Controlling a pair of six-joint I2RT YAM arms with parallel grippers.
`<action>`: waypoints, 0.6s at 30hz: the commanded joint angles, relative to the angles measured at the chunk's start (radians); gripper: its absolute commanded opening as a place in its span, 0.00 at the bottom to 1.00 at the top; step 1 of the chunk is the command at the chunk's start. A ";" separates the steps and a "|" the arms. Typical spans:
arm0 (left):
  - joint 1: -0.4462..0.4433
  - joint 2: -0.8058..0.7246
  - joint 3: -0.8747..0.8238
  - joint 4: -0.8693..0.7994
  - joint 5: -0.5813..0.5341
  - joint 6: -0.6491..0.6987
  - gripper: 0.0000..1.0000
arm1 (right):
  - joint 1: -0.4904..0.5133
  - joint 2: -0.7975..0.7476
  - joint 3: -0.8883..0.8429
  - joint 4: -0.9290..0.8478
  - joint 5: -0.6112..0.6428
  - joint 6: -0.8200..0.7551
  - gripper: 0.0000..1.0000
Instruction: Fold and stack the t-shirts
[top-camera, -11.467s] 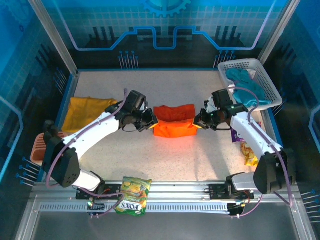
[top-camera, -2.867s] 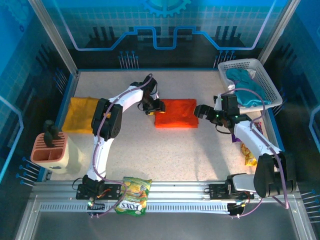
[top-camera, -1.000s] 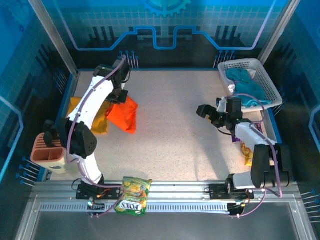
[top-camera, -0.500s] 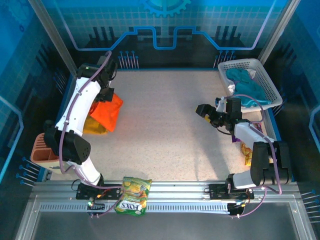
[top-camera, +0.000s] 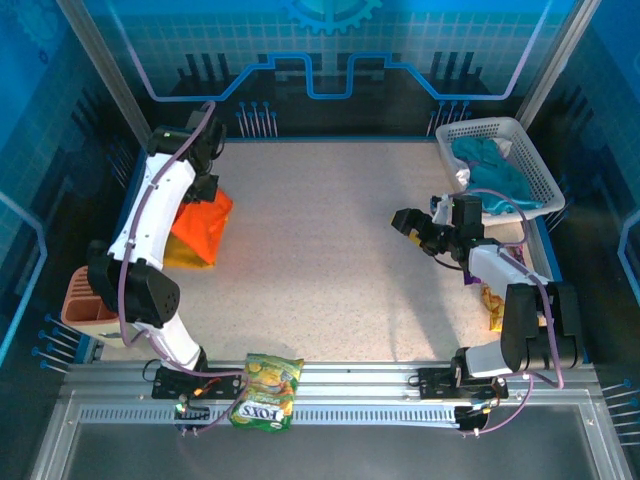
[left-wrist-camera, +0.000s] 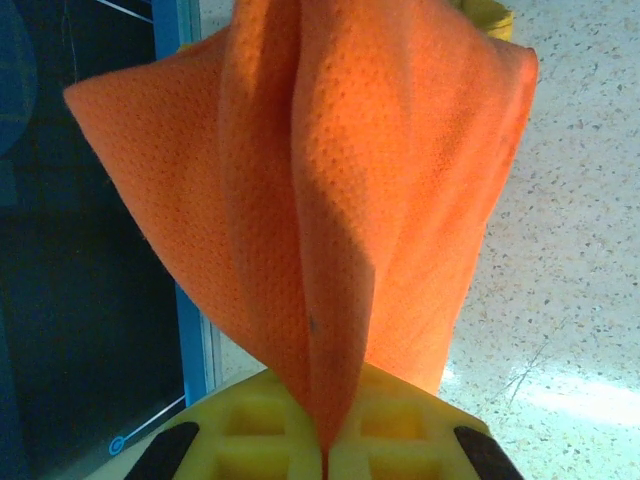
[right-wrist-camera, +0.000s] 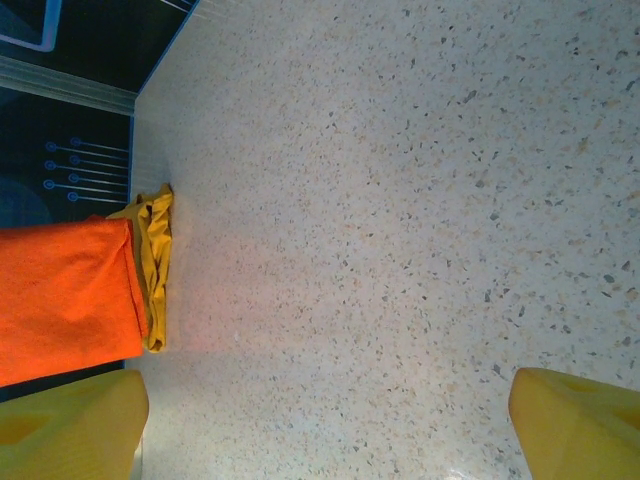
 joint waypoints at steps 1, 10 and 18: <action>0.012 0.012 0.003 0.006 -0.008 0.000 0.00 | -0.018 0.021 0.033 -0.018 -0.037 0.002 0.94; 0.055 0.041 -0.042 0.069 -0.016 0.020 0.00 | -0.016 0.021 0.038 -0.019 -0.038 0.002 0.93; 0.104 0.060 -0.076 0.126 -0.086 0.034 0.00 | -0.016 0.029 0.039 -0.027 -0.045 -0.009 0.93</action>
